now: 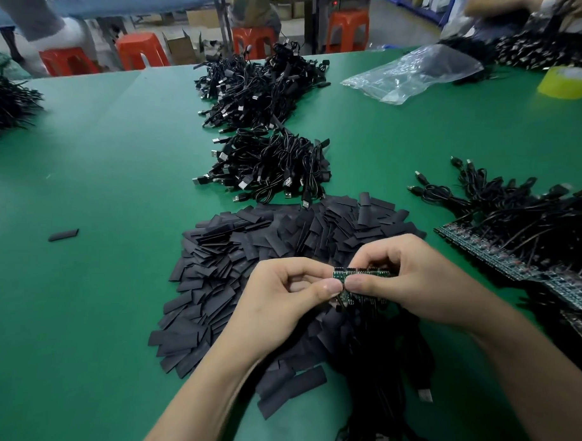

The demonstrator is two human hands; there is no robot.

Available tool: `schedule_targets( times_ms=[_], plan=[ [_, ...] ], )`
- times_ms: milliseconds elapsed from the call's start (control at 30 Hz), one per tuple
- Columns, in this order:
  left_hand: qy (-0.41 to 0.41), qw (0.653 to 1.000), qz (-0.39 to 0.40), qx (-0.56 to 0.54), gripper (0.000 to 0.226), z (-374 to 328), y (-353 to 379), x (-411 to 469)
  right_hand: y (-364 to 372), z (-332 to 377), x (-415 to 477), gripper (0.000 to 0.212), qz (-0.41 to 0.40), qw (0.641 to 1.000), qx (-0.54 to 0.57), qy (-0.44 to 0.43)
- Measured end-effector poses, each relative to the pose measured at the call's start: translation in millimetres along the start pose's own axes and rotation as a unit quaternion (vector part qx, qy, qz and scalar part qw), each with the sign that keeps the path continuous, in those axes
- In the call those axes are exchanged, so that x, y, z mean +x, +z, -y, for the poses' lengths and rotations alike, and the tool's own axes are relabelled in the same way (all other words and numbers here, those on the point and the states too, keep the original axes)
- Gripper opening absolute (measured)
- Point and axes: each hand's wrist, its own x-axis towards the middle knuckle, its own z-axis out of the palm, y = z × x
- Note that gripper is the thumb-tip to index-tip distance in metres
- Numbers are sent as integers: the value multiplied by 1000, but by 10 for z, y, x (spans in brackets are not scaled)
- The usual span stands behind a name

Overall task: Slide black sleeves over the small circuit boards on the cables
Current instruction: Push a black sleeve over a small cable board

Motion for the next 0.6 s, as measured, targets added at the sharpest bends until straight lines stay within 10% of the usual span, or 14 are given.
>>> schedule_targets(
  times_ms=[600],
  plan=[
    [-18,993,55,-101,8,-83,41,-37,89,-101,-26,9,27,978,209,-11]
  ],
)
